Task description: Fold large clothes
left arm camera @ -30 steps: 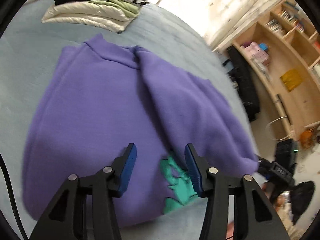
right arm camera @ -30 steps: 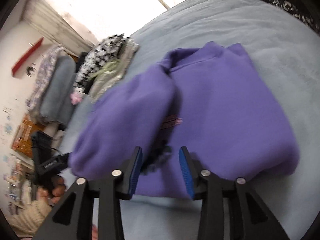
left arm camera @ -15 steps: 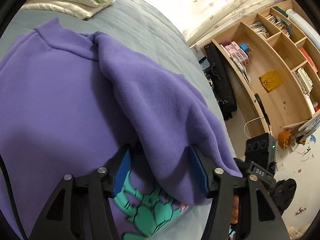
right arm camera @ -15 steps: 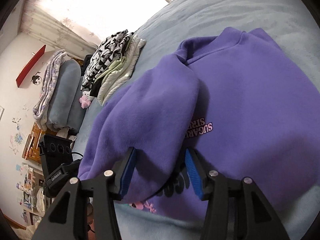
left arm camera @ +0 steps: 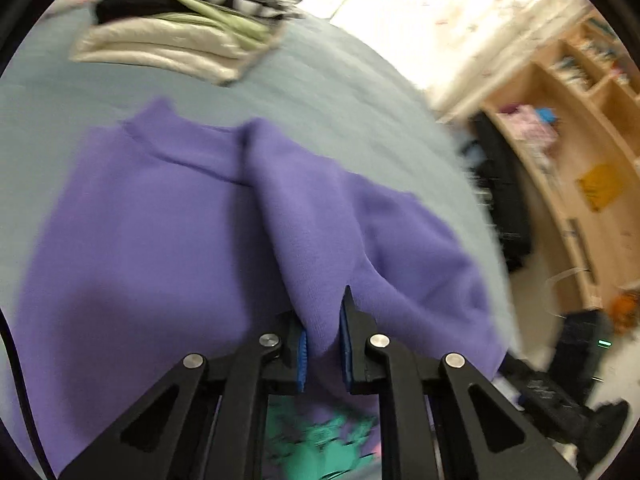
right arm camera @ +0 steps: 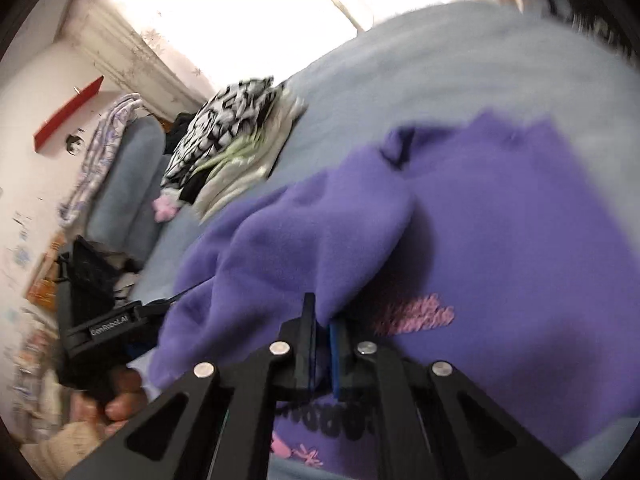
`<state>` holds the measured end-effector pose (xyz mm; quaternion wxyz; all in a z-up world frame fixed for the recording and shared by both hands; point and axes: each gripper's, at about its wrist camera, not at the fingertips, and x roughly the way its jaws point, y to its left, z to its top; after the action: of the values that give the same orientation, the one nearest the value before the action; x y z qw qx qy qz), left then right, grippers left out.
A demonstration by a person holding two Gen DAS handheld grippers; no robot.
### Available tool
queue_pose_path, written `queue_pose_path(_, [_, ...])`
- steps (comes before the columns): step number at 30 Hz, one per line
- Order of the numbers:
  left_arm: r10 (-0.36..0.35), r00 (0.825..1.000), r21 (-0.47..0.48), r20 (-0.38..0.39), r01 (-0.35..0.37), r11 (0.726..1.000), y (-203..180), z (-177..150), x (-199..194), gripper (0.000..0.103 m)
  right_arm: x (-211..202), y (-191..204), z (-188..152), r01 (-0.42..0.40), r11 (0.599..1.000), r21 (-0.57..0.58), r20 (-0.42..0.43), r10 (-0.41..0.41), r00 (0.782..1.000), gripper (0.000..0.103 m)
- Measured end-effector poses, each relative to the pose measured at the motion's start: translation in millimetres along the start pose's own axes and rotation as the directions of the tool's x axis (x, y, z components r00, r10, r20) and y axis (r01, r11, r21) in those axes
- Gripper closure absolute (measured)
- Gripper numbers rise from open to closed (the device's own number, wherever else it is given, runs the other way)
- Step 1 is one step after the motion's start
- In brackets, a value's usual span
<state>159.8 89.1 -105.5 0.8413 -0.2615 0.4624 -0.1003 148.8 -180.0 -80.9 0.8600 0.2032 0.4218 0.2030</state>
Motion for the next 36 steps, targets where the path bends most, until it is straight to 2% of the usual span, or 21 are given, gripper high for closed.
queue_pose_path(2, [0.061,0.996,-0.051,-0.058,-0.064,0.997,12,-4,5,0.092,-9,3,2,0.049,0.999,0.001,0.029,-0.049,0.998,0.099])
queue_pose_path(4, [0.104,0.991,-0.074,-0.088,-0.11,0.991,20,-13,13,0.092,-8,2,-4,0.107,0.994,0.007,0.014,-0.107,0.994,0.099])
queue_pose_path(8, [0.211,0.976,0.009,-0.057,-0.211,0.977,9,-27,17,0.09,19,-17,-33,0.204,0.976,0.071,-0.106,-0.195,0.975,0.098])
queue_pose_path(11, [0.255,0.966,0.055,-0.043,-0.253,0.966,-2,-28,15,0.089,19,-22,-41,0.199,0.975,0.095,-0.091,-0.19,0.977,0.098])
queue_pose_path(14, [0.264,0.964,0.061,-0.034,-0.261,0.963,-9,-29,12,0.085,8,-22,-38,0.173,0.977,0.121,-0.1,-0.162,0.982,0.096])
queue_pose_path(16, [0.271,0.962,0.071,-0.031,-0.268,0.961,-13,-30,15,0.079,3,-17,-40,0.186,0.979,0.084,-0.086,-0.179,0.98,0.096])
queue_pose_path(19, [0.248,0.968,0.075,-0.023,-0.246,0.966,-10,-31,13,0.076,8,-20,-46,0.2,0.978,0.056,-0.097,-0.194,0.976,0.094])
queue_pose_path(21, [0.242,0.97,0.096,-0.013,-0.239,0.966,-7,-31,6,0.066,4,-19,-45,0.186,0.98,0.071,-0.098,-0.179,0.979,0.09])
queue_pose_path(23, [0.267,0.964,0.094,0.003,-0.266,0.959,5,-32,-5,0.04,3,-16,-41,0.195,0.978,0.073,-0.116,-0.185,0.976,0.087])
queue_pose_path(24, [0.274,0.962,0.086,0.021,-0.274,0.958,6,-33,-11,0.038,-1,-15,-38,0.211,0.975,0.072,-0.116,-0.202,0.972,0.081])
queue_pose_path(25, [0.268,0.963,0.076,0.033,-0.27,0.96,9,-33,-16,0.038,-6,-14,-36,0.224,0.972,0.07,-0.108,-0.216,0.97,0.077])
queue_pose_path(28, [0.265,0.962,0.048,0.059,-0.268,0.962,11,-33,-28,0.038,-23,-7,-31,0.255,0.965,0.062,-0.043,-0.253,0.967,0.076])
queue_pose_path(30, [0.263,0.959,0.049,0.102,-0.269,0.962,6,-30,-37,0.038,-33,1,-26,0.267,0.963,0.047,0.011,-0.268,0.963,0.076])
queue_pose_path(33, [0.234,0.955,0.095,0.181,-0.254,0.963,-13,-26,-42,0.038,-38,15,-16,0.249,0.969,0.002,0.071,-0.248,0.966,0.076])
queue_pose_path(36, [0.218,0.951,0.151,0.22,-0.254,0.955,-34,-20,-33,0.042,-26,32,-4,0.237,0.969,-0.066,0.097,-0.23,0.968,0.076])
